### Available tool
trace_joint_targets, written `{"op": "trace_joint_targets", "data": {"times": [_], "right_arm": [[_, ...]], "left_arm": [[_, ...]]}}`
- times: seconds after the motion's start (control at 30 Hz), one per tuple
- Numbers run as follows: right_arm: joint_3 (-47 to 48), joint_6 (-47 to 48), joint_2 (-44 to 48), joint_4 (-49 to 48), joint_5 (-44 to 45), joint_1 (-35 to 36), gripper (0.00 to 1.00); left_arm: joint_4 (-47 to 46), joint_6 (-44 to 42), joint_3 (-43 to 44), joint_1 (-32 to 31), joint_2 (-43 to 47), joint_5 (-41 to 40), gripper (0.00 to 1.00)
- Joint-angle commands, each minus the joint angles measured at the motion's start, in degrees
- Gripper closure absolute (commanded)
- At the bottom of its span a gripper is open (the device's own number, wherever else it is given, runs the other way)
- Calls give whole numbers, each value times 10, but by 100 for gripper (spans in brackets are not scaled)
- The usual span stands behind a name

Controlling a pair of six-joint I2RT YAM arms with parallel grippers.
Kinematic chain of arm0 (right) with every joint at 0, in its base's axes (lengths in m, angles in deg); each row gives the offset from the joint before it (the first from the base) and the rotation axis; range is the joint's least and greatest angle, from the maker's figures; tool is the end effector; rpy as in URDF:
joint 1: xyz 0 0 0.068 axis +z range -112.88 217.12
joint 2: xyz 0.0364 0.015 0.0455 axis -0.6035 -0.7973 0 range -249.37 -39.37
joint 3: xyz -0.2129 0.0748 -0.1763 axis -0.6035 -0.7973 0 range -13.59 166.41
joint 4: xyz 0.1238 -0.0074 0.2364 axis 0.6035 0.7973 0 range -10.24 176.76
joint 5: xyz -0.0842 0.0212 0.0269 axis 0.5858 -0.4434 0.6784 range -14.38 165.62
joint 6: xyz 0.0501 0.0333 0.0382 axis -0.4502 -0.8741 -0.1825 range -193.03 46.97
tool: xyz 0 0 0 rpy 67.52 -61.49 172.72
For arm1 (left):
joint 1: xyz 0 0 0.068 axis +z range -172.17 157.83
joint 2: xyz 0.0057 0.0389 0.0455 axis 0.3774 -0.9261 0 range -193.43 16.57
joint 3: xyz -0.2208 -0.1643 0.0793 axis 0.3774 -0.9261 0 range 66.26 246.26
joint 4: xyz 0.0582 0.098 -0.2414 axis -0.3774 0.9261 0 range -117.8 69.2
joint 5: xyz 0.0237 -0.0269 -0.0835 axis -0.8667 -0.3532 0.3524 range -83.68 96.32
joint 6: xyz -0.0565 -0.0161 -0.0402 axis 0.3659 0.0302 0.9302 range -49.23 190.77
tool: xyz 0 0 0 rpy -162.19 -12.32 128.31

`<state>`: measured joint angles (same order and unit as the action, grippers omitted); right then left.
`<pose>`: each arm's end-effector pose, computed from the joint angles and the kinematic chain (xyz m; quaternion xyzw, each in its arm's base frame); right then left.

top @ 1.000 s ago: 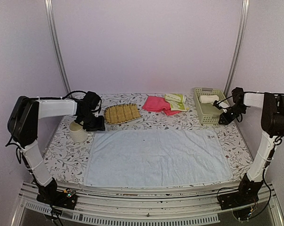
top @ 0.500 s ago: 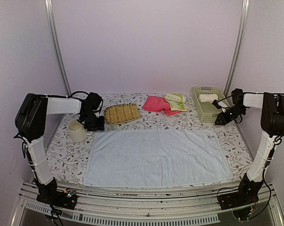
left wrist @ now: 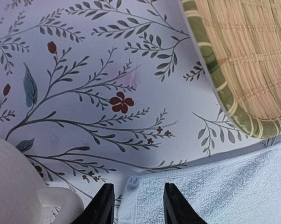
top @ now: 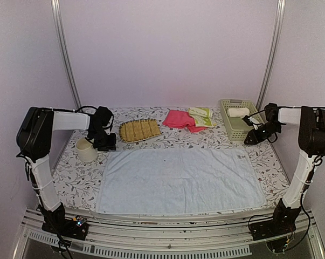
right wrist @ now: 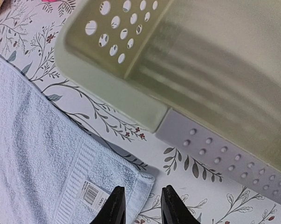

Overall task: Roll the towels
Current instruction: Move the bin to the corner of the board, then pick up the towel from the center of the board.

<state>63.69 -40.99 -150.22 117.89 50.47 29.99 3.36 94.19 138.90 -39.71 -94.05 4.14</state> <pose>0.4010 -0.0251 0.1639 -0.2416 0.9335 0.1505 0.2183 0.3818 -0.1184 0.1428 -0.0539 0.9818 -0.0458 0.1761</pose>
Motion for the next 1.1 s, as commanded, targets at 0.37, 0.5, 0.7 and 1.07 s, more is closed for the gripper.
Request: {"op": "trace_joint_targets", "data": {"times": [0.37, 0.5, 0.7, 1.07], "right_arm": [[-9, -32, -21, -21, 10, 9, 72], [-17, -34, -23, -30, 30, 16, 72], [-28, -39, -25, -46, 63, 26, 72], [-31, -37, -40, -48, 74, 32, 73]], "left_arm": [[3, -9, -15, 2, -38, 16, 75], [2, -10, -17, 3, -37, 16, 80], [2, -10, -17, 3, -35, 19, 85], [-2, -11, -20, 1, -34, 26, 92]]}}
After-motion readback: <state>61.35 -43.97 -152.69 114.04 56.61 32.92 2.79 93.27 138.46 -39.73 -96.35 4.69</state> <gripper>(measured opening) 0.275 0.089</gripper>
